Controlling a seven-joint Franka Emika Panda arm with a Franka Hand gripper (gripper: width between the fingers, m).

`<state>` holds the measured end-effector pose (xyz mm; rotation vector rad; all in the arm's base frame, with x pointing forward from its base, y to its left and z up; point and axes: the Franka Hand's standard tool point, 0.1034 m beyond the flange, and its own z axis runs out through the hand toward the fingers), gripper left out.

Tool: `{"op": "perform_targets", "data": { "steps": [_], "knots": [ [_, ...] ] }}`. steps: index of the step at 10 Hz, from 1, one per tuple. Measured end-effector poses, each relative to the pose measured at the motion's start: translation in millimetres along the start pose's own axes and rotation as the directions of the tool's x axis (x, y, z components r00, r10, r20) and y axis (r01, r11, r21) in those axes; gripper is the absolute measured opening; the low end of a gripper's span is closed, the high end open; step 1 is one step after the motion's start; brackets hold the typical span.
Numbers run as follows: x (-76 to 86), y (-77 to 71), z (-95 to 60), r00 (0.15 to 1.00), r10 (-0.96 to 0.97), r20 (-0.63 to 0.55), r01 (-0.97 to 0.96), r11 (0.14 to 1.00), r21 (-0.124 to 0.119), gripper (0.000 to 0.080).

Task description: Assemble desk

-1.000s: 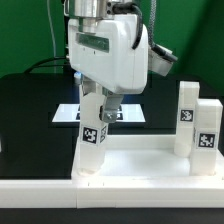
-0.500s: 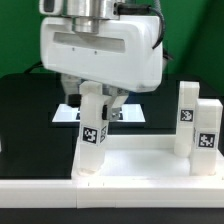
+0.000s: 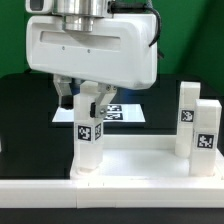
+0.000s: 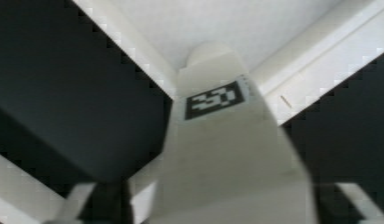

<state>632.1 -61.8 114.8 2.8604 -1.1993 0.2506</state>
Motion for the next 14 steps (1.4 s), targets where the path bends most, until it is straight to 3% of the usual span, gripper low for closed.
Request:
{"op": "perform_targets", "data": {
  "steps": [1, 2, 4, 5, 8, 10, 11, 13, 14],
  "knots": [
    [-0.4, -0.6, 0.1, 0.996, 0.093, 0.001, -0.093, 0.996, 0.002, 0.0378],
    [-0.6, -0.7, 0.2, 0.987, 0.162, 0.002, -0.162, 0.987, 0.002, 0.0289],
    [-1.1, -0.4, 0.5, 0.956, 0.295, 0.009, -0.295, 0.956, -0.006, 0.0289],
    [-1.1, 0.5, 0.7, 0.93, 0.367, 0.022, -0.367, 0.93, -0.022, 0.0289],
    [-1.9, 1.5, 2.9, 0.618, 0.784, 0.064, -0.785, 0.619, -0.014, 0.0289],
    [-4.6, -3.7, 3.4, 0.383, 0.921, 0.065, -0.923, 0.385, -0.02, 0.029],
    [-4.9, -1.5, 3.7, 0.314, 0.948, 0.058, -0.949, 0.315, -0.015, 0.0291],
    [-4.9, -0.9, 3.5, 0.314, 0.948, 0.058, -0.949, 0.315, -0.013, 0.0297],
    [-6.3, -0.3, 3.7, 0.426, 0.903, 0.052, -0.904, 0.428, -0.018, 0.0297]
  ]
}}
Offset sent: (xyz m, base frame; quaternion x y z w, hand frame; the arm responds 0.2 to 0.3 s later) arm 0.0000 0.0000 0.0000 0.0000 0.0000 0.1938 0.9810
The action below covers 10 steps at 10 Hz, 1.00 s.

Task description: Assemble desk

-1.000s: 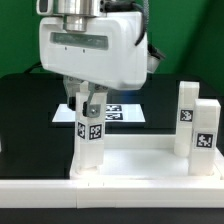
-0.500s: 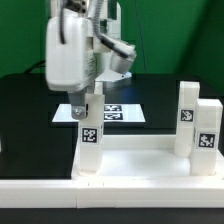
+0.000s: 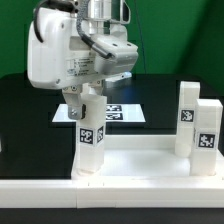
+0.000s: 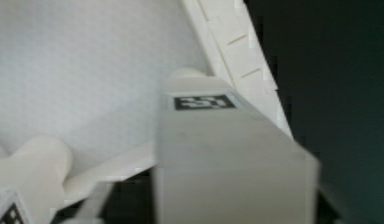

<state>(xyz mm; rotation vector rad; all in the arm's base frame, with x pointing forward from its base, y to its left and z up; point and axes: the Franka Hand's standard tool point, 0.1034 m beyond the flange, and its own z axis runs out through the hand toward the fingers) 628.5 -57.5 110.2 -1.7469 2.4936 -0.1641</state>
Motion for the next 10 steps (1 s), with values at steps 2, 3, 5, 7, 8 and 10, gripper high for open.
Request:
{"op": "perform_targets", "data": {
  "steps": [2, 3, 5, 7, 8, 10],
  "knots": [
    [-2.7, 0.1, -1.3, 0.964, -0.266, -0.011, 0.265, 0.964, -0.025, 0.05],
    [-5.9, 1.7, -0.5, 0.9, -0.435, -0.017, 0.435, 0.9, -0.035, 0.0622],
    [-8.5, 2.7, 1.1, 0.824, -0.566, -0.018, 0.565, 0.825, -0.028, 0.0641],
    [-7.6, 2.5, 1.3, 0.721, -0.693, -0.013, 0.692, 0.721, -0.031, 0.0649],
    [-7.3, 2.3, 1.2, 0.67, -0.743, -0.013, 0.742, 0.67, -0.033, 0.0649],
    [-10.0, -5.6, -3.9, 0.236, -0.971, -0.03, 0.968, 0.237, -0.078, 0.0649]
  ]
}}
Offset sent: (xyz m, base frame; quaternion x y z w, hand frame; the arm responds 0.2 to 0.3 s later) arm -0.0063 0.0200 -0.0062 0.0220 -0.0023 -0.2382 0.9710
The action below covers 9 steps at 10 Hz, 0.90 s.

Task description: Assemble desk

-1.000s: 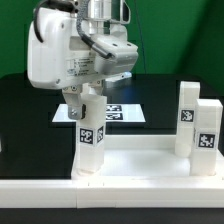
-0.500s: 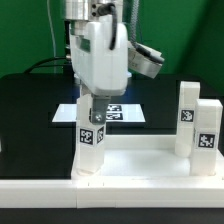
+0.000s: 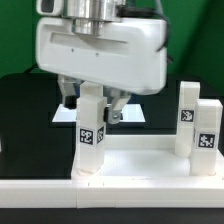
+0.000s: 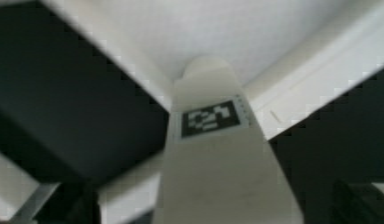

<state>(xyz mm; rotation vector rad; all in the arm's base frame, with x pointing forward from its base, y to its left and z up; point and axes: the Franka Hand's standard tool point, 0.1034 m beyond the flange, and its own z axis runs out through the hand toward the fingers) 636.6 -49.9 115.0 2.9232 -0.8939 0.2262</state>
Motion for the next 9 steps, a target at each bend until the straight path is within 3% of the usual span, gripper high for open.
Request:
{"op": "perform_targets", "data": {
  "steps": [3, 5, 7, 9],
  "knots": [
    [-0.3, 0.5, 1.1, 1.0, -0.015, -0.004, 0.015, 1.0, 0.001, 0.0622],
    [-0.5, 0.2, 1.3, 0.998, 0.056, -0.003, -0.056, 0.998, 0.002, 0.0285],
    [-0.7, 0.1, 1.5, 0.984, 0.177, -0.002, -0.176, 0.984, 0.003, 0.0288],
    [0.5, 2.1, 2.4, 0.913, 0.407, -0.003, -0.407, 0.913, 0.0, 0.0288]
  ]
}}
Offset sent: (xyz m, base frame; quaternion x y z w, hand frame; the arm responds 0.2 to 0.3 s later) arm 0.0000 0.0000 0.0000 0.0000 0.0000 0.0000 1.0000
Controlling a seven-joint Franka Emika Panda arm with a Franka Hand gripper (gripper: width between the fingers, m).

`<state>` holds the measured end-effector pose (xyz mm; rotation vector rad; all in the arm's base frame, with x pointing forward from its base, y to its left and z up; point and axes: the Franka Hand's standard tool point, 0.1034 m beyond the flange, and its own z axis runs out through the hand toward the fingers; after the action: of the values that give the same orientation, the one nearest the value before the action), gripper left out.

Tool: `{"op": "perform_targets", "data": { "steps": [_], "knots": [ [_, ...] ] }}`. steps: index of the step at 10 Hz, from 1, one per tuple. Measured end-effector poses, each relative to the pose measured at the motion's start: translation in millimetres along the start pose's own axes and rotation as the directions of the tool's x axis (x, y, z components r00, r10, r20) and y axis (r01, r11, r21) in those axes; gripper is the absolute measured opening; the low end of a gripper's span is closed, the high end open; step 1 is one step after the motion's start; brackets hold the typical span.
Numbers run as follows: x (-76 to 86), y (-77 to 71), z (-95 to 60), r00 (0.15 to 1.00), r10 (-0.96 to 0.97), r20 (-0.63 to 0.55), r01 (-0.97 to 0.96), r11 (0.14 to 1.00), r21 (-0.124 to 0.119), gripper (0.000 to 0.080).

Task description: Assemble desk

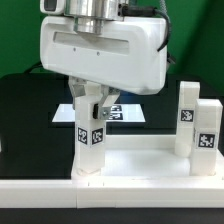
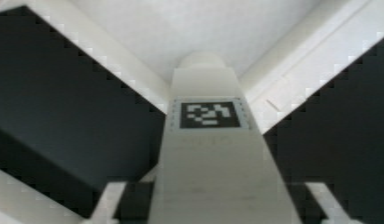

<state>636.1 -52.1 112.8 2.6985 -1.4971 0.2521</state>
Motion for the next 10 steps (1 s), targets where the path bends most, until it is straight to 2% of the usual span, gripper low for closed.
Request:
{"op": "perform_targets", "data": {
  "steps": [1, 2, 4, 6, 7, 8, 9, 10],
  "knots": [
    [0.0, 1.1, 0.4, 0.984, 0.18, 0.012, -0.18, 0.984, -0.003, 0.0288],
    [0.0, 2.3, 0.9, 0.908, 0.419, 0.032, -0.419, 0.908, -0.011, 0.0288],
    [-3.5, -1.2, 1.1, 0.705, 0.708, 0.051, -0.708, 0.706, -0.025, 0.0288],
    [-3.5, -1.5, 1.3, 0.496, 0.868, 0.04, -0.867, 0.497, -0.028, 0.0291],
    [-3.4, -1.4, 1.4, 0.474, 0.88, 0.039, -0.88, 0.475, -0.029, 0.0291],
    [-3.3, -1.5, 1.3, 0.494, 0.869, 0.039, -0.868, 0.495, -0.027, 0.0302],
    [-4.4, -1.2, 1.3, 0.559, 0.828, 0.037, -0.828, 0.56, -0.029, 0.0302],
    [-7.2, 0.1, 1.9, 0.692, 0.721, 0.023, -0.721, 0.692, -0.036, 0.0477]
  ]
}}
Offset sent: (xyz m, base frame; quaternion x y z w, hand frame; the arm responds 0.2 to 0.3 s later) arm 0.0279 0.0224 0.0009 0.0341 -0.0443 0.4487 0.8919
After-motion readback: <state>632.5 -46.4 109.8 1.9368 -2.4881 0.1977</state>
